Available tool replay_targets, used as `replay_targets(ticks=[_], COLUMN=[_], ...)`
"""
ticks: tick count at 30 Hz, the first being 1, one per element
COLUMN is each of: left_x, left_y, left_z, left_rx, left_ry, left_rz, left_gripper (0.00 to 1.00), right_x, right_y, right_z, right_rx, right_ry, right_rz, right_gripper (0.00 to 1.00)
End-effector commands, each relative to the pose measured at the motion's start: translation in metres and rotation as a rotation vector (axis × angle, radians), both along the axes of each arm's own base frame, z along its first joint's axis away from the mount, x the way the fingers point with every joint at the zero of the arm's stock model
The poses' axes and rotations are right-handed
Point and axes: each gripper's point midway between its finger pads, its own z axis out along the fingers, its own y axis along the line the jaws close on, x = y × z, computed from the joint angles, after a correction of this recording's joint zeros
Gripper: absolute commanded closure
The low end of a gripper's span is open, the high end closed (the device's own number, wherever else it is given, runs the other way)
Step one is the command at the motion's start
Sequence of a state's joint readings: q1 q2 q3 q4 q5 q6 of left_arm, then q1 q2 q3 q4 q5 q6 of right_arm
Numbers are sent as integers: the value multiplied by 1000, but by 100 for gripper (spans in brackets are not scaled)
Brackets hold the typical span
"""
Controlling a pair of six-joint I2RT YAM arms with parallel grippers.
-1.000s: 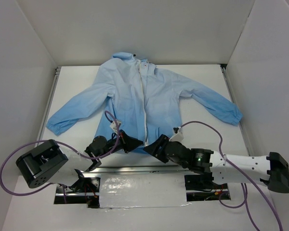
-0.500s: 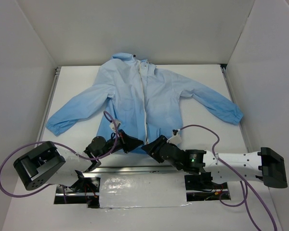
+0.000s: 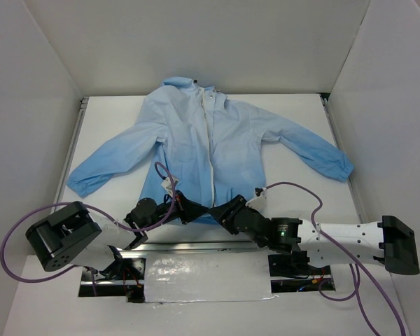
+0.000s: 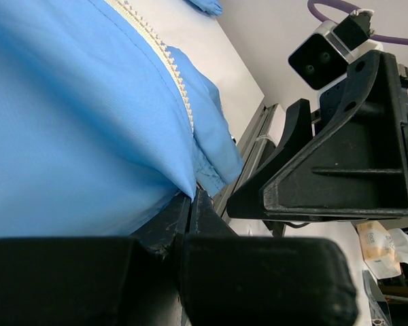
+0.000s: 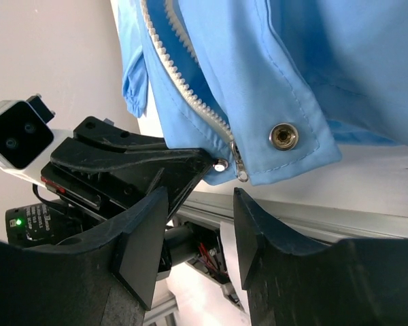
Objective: Zip up the jacket
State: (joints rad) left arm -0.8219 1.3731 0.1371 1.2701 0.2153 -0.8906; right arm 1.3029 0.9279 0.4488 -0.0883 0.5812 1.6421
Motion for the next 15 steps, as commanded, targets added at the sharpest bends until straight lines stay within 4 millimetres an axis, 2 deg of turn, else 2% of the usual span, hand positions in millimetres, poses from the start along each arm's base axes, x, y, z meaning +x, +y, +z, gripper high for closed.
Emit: replay_targets(ticks=[1,15], left_x=[-5,-2], left_y=[-6,-6], left_z=[60,66], left_rx=[-178,-183], left_ry=[-181,-192], left_rz=[-40,-29], left_gripper=[100,100], right_x=[7,0], right_y=[-4,-2], right_z=[6,-9], right_rx=[32,-14], right_ry=[-31,23], right_rz=[-50,-35], right_gripper=[50,50])
